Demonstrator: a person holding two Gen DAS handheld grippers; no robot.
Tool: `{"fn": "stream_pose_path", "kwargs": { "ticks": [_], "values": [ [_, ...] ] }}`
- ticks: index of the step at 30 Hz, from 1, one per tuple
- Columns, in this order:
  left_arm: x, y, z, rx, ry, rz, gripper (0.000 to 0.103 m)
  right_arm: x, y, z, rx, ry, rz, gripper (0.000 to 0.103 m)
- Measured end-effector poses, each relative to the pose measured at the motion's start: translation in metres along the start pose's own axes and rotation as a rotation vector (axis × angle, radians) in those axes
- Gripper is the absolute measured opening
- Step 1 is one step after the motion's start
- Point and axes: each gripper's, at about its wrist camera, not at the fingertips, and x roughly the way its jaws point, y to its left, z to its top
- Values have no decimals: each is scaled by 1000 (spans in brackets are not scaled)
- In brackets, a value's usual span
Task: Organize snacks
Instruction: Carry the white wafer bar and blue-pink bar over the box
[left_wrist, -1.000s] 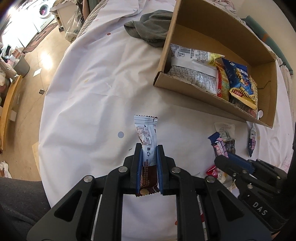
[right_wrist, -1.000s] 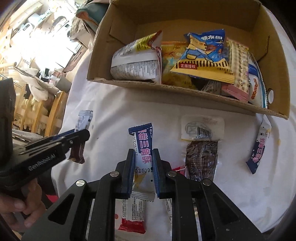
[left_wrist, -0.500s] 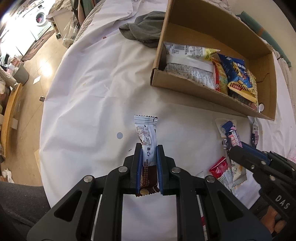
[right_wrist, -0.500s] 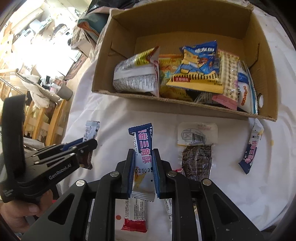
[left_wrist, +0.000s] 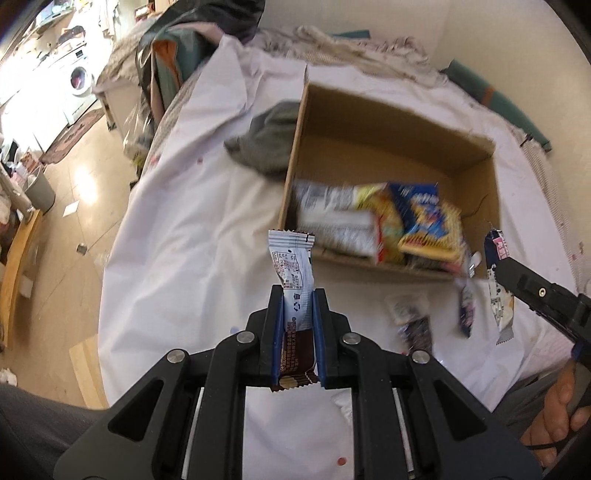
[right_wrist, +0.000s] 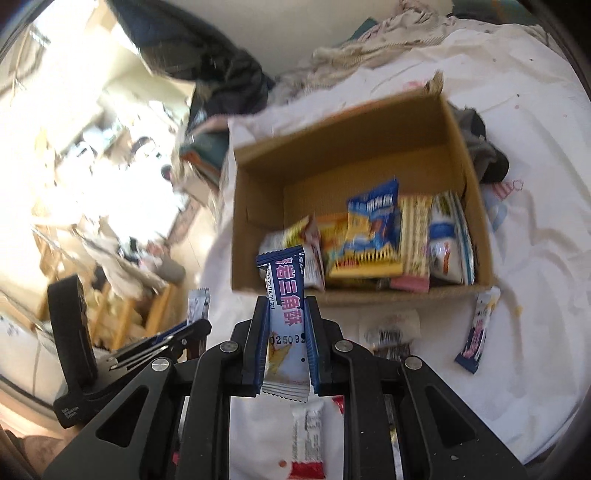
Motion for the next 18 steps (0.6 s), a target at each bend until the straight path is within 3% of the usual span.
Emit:
{"fn": "stream_pose_path", "kwargs": {
  "ticks": [4,11,18],
  "values": [
    [-14,-3,19,18,-46,-14,12,-16,-4,17,12,-78,20,19],
    [-19,-5,54,53,-97,-1,12,-34,-22,56,15,-146,-30,19],
    [-6,-14,83,80,-122,-13,12,-23,-39,76,26,-133,-71,19]
  ]
}}
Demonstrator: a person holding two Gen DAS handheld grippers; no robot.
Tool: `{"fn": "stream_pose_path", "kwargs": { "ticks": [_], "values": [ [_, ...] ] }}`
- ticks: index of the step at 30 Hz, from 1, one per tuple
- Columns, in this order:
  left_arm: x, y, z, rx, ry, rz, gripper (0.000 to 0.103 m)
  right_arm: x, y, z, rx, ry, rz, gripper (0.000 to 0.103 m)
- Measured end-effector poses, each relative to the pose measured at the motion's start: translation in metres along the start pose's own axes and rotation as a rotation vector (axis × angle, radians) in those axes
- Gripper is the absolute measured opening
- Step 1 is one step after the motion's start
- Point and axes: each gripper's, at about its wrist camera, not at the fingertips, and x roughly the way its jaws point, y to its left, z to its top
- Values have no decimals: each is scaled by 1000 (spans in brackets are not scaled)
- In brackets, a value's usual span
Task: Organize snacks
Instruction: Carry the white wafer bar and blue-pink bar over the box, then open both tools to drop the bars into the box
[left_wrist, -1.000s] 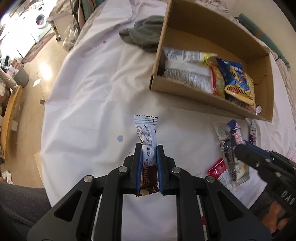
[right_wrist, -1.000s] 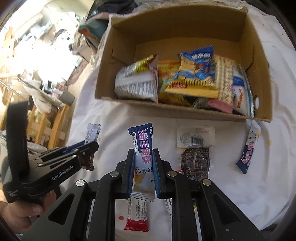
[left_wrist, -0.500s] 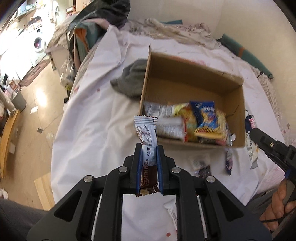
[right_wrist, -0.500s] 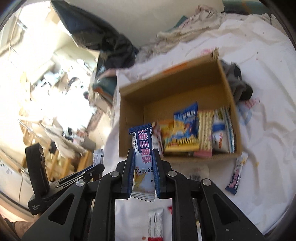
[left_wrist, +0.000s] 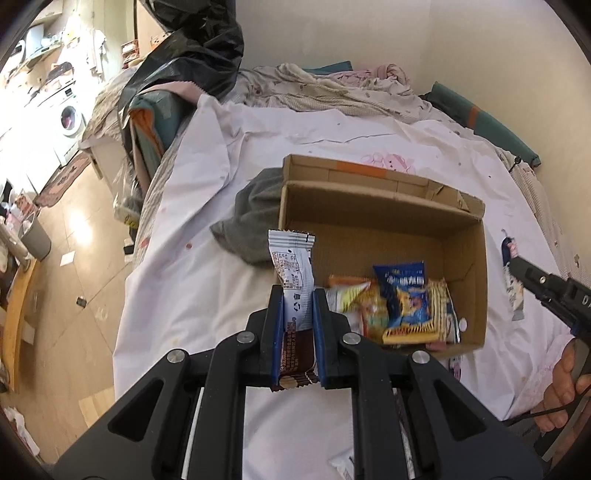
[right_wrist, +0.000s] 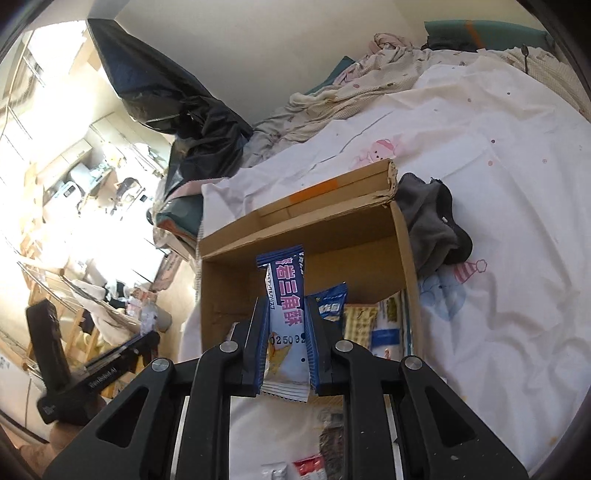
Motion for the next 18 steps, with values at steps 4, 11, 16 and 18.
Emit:
{"fn": "stream_pose_path", "kwargs": {
  "ticks": [4,11,16,18],
  "values": [
    [14,-5,11,16,-5,-4,12,15,-5,7,-4,10,-16,19],
    [48,-7,14,21,24,-41,12,37,-19,10,40,48,-36,19],
    [63,-6,9,3,52,-100,12,49,-20,5,29,80,-55,19],
    [66,-9,9,21,54,-89,12,55,-22,3,30,99,-71,19]
  ]
}}
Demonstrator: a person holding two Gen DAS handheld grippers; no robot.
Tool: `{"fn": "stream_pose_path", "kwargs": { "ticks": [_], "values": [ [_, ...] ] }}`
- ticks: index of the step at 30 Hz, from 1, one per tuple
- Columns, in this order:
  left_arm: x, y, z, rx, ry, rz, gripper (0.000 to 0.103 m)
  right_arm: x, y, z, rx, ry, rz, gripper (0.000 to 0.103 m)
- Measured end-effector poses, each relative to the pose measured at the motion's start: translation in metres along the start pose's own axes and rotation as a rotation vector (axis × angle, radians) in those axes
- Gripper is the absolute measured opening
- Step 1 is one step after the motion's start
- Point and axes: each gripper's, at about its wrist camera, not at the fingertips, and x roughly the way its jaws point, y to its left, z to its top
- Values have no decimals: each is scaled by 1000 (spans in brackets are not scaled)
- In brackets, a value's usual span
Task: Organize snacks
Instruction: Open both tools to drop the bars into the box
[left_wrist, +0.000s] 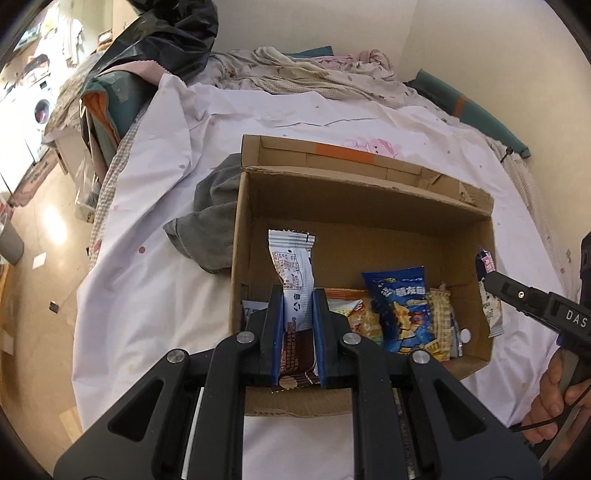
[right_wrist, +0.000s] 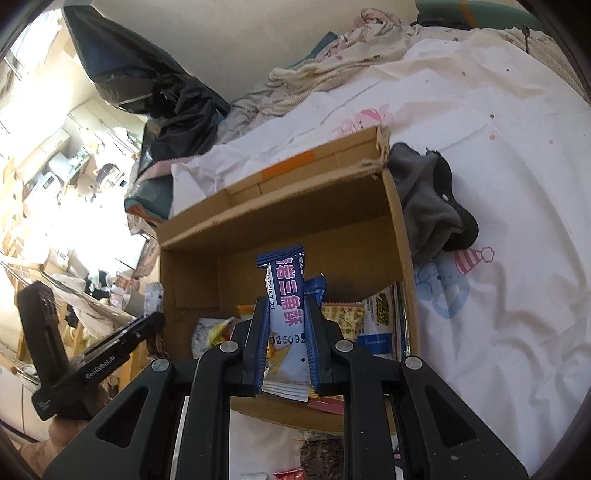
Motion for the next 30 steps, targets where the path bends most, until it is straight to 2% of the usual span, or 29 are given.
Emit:
{"fn": "stream_pose_path", "kwargs": {
  "ticks": [7,12,18,19,21,22,23,24,25,26,30],
  "values": [
    [14,3,-4,-31,70,-25,12,16,-7,-5,28,64,-35,20],
    [14,-2,-7,-18,71,-29,13,23,-5,-9,21,94,-45,21],
    [14,-8,-9,16,74,-24,14,22,-7,-10,36,91,-40,23],
    [15,-9,-9,20,76,-22,18,22,-8,-9,43,90,-36,23],
    [15,-10,-10,22,79,-26,35,20,-10,-8,59,84,-30,29],
    [14,-9,-10,16,77,-35,50,20,-11,-7,66,82,-28,32],
    [12,-9,-11,6,70,-52,60,18,-13,-7,81,78,-18,45],
    [11,-8,-10,0,63,-70,62,16,-14,-6,91,71,-7,60],
    [9,-8,-10,-1,54,-76,65,14,-14,-5,99,57,4,66],
    [8,-9,-10,2,50,-71,69,10,-14,-4,100,35,7,69],
    [4,-13,-9,8,29,-71,72,6,-11,-3,76,18,4,69]
  ]
}}
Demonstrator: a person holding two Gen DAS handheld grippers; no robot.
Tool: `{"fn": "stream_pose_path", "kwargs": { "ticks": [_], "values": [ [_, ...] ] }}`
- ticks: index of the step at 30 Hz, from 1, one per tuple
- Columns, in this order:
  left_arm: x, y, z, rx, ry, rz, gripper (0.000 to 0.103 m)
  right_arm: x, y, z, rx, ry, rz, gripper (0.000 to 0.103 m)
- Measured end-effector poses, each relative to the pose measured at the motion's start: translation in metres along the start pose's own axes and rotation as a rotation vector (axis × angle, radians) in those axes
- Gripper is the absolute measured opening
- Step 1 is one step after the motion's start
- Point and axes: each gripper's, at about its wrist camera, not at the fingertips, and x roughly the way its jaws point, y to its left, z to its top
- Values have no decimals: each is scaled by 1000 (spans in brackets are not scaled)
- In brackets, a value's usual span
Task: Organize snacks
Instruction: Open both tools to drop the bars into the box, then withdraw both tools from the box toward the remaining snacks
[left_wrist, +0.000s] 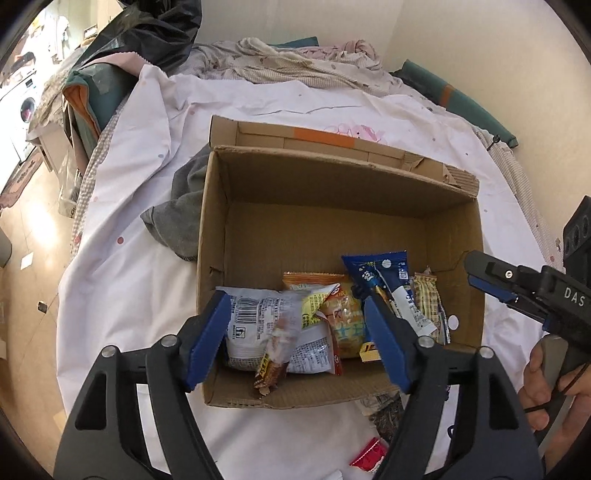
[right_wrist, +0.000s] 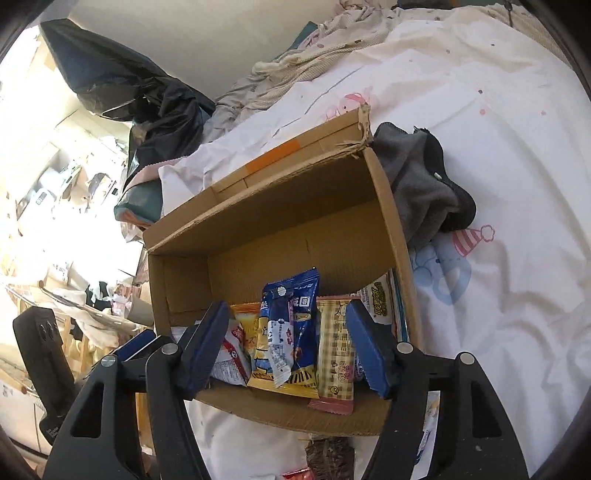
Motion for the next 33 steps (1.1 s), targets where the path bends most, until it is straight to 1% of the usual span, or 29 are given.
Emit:
{"fn": "stream_pose_path", "kwargs": {
  "ticks": [2,4,9,12,17,18,21,24,26,30,33],
  "values": [
    [-2,-1,0,-2,-2,-23,72,0,0,0,-9,2,-9,69],
    [-4,-1,0,0,-8,-17,72,-2,0,0,-11,-2,-18,69],
    [-5,2,-4,-14,2,-4,72,-12,1,-3,-4,-21,-8,69],
    [-13,6,-7,-34,-8,-17,72,-18,2,-6,-9,-30,-15,69],
    [-32,10,-14,-59,-28,-14,72,-31,6,-16,-16,-32,-14,69],
    [-36,11,-16,-65,-31,-13,72,-33,6,-18,-14,-31,-11,71],
    [-43,12,-27,-85,-16,-11,72,-40,7,-24,-11,-32,-10,78],
    [-47,12,-41,-103,2,4,72,-48,10,-33,-16,-40,-13,82],
    [-48,12,-52,-119,14,26,72,-50,10,-41,-9,-28,-12,82],
    [-48,13,-67,-158,47,27,72,-53,12,-56,-8,-9,-16,82],
    [-50,16,-80,-187,68,42,72,-55,14,-68,-23,6,-29,82]
  ]
}}
